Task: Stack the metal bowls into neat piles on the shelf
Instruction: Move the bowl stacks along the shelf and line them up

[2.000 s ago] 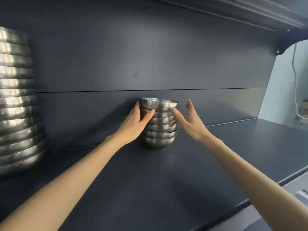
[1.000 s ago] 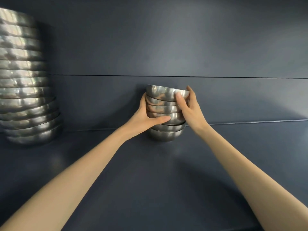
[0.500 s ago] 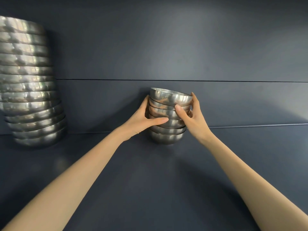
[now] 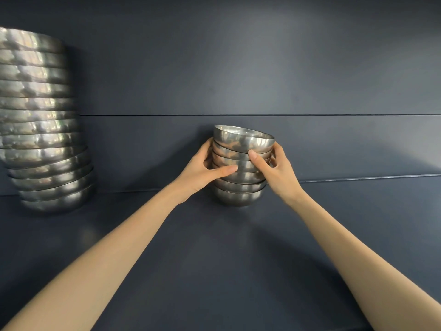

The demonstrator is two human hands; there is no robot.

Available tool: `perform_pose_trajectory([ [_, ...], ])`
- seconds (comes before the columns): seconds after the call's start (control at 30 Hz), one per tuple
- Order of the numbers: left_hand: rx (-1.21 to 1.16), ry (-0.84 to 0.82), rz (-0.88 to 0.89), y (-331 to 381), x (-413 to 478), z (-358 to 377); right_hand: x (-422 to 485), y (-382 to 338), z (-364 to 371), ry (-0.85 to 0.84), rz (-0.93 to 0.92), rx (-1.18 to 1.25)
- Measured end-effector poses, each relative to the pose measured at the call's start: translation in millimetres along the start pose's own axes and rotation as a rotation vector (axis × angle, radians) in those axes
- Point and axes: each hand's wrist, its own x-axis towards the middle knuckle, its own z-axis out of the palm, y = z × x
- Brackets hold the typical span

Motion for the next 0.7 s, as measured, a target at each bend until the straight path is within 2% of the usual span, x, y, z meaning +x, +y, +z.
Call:
perform_pose_trajectory([
  [0.27,0.038,-0.013,0.027,0,-3,2,-1,4,5,-0.002,-0.004,-0.055],
  [0.43,0.003,0.166,0.101,5,1,21,-8,10,10,0.094,-0.07,-0.026],
  [0.57,-0.096,0.285,0.155,-3,5,39,-10,17,14,0.11,-0.128,-0.073],
  [0.7,-0.118,0.279,0.137,-9,6,38,-10,19,19,0.089,-0.139,-0.089],
])
